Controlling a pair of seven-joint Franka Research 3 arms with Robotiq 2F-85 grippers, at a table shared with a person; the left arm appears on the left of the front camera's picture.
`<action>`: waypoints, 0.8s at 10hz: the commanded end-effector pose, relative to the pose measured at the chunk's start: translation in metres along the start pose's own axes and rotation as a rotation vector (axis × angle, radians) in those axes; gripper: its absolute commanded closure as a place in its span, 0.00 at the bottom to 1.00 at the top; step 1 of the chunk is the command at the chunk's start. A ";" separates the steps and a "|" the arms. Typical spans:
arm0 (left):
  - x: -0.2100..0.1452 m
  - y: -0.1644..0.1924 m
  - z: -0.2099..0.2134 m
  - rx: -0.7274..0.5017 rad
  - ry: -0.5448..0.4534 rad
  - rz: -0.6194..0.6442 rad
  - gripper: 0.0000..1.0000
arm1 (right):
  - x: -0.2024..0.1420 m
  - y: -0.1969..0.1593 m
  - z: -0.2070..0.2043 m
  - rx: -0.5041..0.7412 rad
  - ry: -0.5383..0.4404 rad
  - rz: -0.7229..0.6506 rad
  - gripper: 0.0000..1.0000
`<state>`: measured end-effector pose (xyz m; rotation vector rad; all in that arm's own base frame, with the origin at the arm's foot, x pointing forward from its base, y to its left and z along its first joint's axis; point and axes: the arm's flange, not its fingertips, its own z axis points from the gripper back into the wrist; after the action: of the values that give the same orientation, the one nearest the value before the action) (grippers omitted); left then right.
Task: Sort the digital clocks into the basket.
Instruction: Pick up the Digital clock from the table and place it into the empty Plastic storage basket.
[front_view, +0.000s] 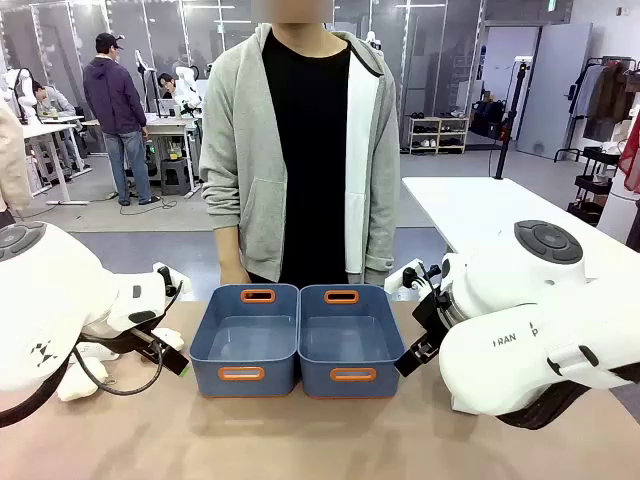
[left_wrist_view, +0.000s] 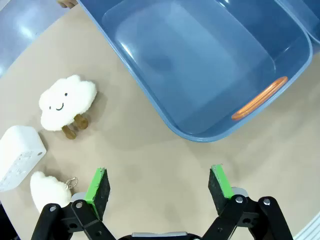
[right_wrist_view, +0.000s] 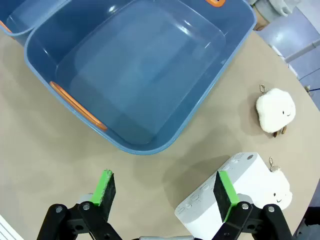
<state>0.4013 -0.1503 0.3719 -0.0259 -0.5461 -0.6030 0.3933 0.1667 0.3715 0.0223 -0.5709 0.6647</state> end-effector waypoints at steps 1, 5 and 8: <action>0.000 0.000 0.000 0.000 0.000 0.000 0.00 | 0.000 0.000 0.000 0.000 0.000 0.000 0.00; 0.000 0.000 0.000 0.000 0.000 0.000 0.00 | 0.000 0.000 0.000 0.000 0.000 0.000 0.00; 0.000 0.000 0.000 0.000 0.000 -0.001 0.00 | 0.000 0.000 0.000 0.000 0.000 0.000 0.00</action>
<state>0.4011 -0.1508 0.3719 -0.0257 -0.5461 -0.6042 0.3933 0.1666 0.3715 0.0213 -0.5710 0.6664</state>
